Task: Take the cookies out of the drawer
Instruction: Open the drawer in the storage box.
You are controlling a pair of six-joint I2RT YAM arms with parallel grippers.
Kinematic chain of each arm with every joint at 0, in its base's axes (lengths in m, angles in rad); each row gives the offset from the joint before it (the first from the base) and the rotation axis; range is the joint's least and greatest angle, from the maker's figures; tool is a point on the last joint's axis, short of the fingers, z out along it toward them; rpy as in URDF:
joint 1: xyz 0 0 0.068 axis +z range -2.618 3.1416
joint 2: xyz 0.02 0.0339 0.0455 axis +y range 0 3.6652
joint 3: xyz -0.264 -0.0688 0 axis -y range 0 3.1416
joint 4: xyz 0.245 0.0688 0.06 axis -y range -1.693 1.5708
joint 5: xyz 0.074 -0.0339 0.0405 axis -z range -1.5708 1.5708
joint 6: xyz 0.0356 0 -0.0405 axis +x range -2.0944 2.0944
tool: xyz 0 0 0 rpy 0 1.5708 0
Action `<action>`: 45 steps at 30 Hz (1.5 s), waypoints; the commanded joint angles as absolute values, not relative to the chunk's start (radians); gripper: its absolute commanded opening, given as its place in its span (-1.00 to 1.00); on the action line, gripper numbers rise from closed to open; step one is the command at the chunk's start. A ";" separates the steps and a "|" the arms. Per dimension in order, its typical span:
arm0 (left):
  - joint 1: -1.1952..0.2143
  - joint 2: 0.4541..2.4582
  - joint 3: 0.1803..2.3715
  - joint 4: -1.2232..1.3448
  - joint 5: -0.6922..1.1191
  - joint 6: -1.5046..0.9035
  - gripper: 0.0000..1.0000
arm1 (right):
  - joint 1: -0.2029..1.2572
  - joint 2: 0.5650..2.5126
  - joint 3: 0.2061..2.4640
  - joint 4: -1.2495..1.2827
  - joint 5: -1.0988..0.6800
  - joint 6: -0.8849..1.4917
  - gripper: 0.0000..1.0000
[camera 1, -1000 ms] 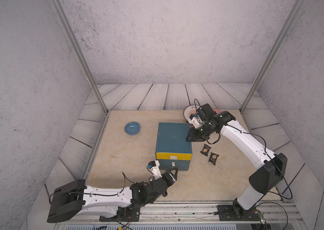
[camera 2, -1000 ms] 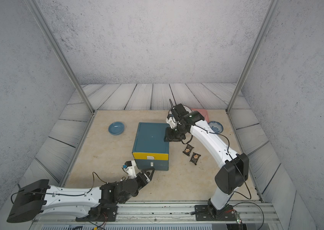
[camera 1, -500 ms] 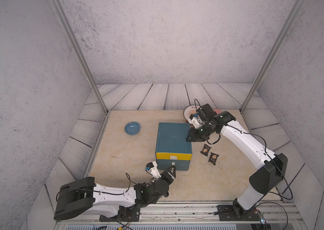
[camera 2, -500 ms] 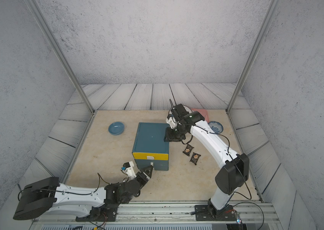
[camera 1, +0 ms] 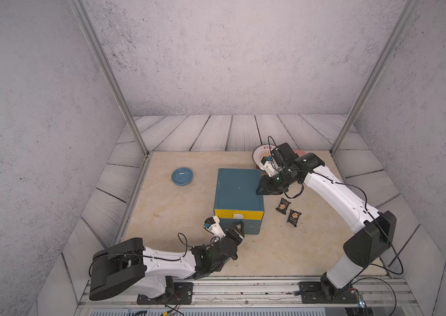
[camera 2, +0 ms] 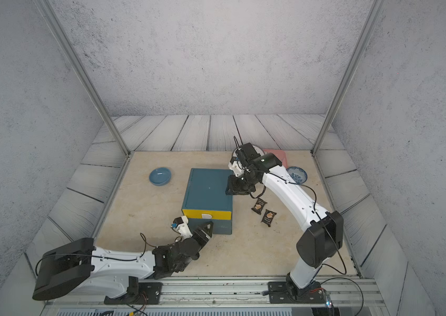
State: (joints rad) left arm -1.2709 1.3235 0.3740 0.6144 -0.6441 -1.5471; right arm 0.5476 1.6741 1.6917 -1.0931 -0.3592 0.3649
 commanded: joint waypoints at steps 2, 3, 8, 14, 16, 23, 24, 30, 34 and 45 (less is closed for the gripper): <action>-1.261 1.347 0.393 0.629 -0.622 -1.543 -0.22 | 0.571 1.774 1.619 -1.188 -0.327 0.327 -0.31; -1.259 1.348 0.391 0.626 -0.621 -1.545 -0.29 | 0.570 1.775 1.618 -1.187 -0.328 0.326 -0.32; -1.243 1.315 0.373 0.576 -0.624 -1.578 -0.70 | 0.571 1.776 1.621 -1.190 -0.325 0.323 -0.33; -1.238 1.232 0.383 0.434 -0.608 -1.561 -0.97 | 0.570 1.776 1.631 -1.193 -0.320 0.323 -0.33; -1.238 1.208 0.376 0.394 -0.588 -1.572 -1.00 | 0.570 1.776 1.631 -1.192 -0.320 0.328 -0.34; -1.278 1.116 0.380 0.258 -0.519 -1.598 -1.00 | 0.570 1.781 1.630 -1.192 -0.302 0.344 -0.36; -1.292 1.109 0.394 0.228 -0.516 -1.597 -1.00 | 0.571 1.782 1.631 -1.193 -0.300 0.346 -0.36; -1.409 1.105 0.388 0.182 -0.532 -1.696 -1.00 | 0.571 1.779 1.626 -1.192 -0.295 0.350 -0.38; -1.500 1.108 0.391 0.134 -0.579 -1.750 -1.00 | 0.570 1.778 1.616 -1.186 -0.299 0.351 -0.39; -1.636 1.078 0.432 -0.012 -0.710 -1.852 -1.00 | 0.570 1.775 1.596 -1.172 -0.305 0.352 -0.40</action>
State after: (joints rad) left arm -1.6047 1.0790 0.4049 0.0593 -0.7158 -1.7859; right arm 0.5564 1.6886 1.6798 -1.0328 -0.4088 0.3733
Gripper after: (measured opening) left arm 0.071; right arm 0.303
